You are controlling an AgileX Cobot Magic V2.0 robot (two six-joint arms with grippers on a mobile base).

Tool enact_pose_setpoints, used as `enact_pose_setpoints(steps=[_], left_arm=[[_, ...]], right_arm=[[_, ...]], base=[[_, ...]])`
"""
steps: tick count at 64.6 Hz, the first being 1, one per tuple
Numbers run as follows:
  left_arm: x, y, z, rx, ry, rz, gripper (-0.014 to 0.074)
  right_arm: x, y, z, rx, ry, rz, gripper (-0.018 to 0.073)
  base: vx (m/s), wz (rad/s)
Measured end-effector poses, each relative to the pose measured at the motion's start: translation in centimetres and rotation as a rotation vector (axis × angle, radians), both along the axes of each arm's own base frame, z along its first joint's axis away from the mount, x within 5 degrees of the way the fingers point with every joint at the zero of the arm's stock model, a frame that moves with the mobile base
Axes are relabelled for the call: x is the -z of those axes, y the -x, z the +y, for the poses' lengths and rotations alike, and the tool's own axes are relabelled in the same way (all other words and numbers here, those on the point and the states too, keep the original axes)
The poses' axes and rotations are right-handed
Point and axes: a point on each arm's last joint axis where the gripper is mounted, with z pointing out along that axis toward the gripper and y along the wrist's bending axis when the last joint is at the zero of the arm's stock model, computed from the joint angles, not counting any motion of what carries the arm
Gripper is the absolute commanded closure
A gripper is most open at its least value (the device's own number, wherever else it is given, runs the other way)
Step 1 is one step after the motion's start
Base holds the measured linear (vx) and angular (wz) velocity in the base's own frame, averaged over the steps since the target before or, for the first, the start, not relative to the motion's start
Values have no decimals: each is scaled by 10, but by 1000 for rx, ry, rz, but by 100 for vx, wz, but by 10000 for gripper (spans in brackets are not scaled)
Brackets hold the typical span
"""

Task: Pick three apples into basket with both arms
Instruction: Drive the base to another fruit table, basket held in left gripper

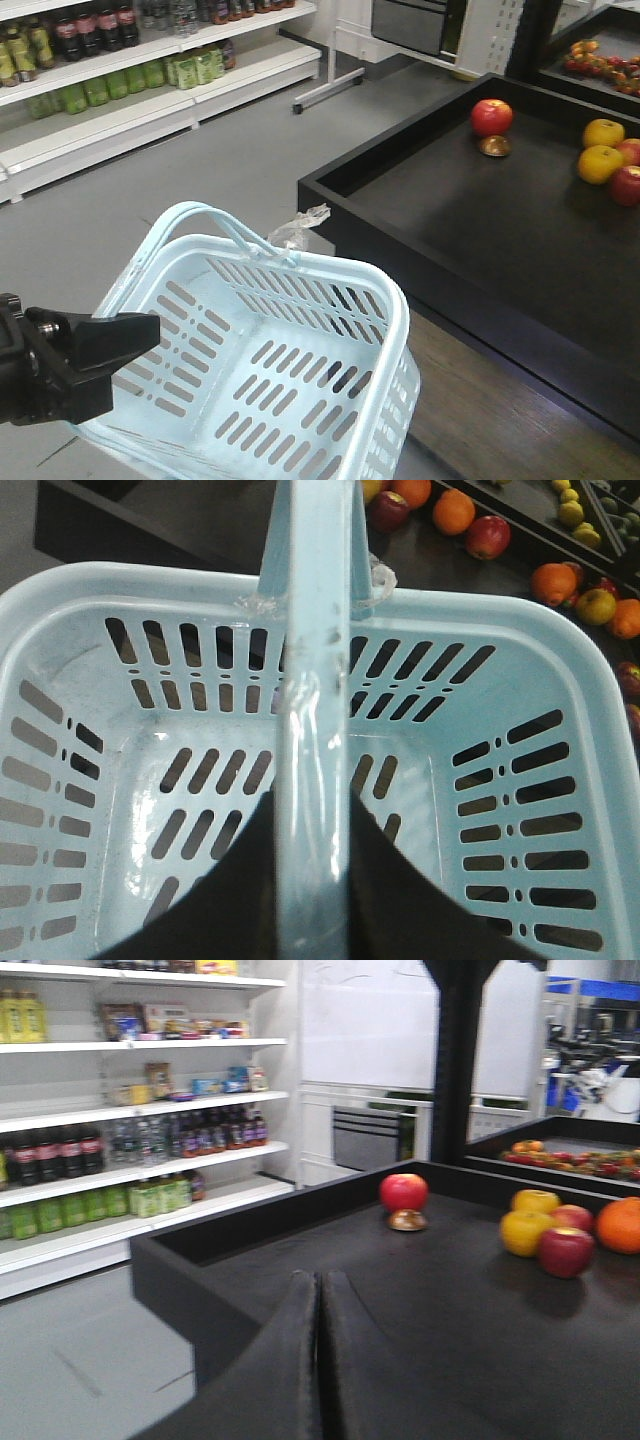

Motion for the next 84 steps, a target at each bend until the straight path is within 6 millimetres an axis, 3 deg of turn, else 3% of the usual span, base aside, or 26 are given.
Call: enact_pose_setpoints(steps=[84], left_arm=[[0,0,0,0,0,0,604]], right_arm=[[0,0,0,0,0,0,568]], base=[[10,-40]])
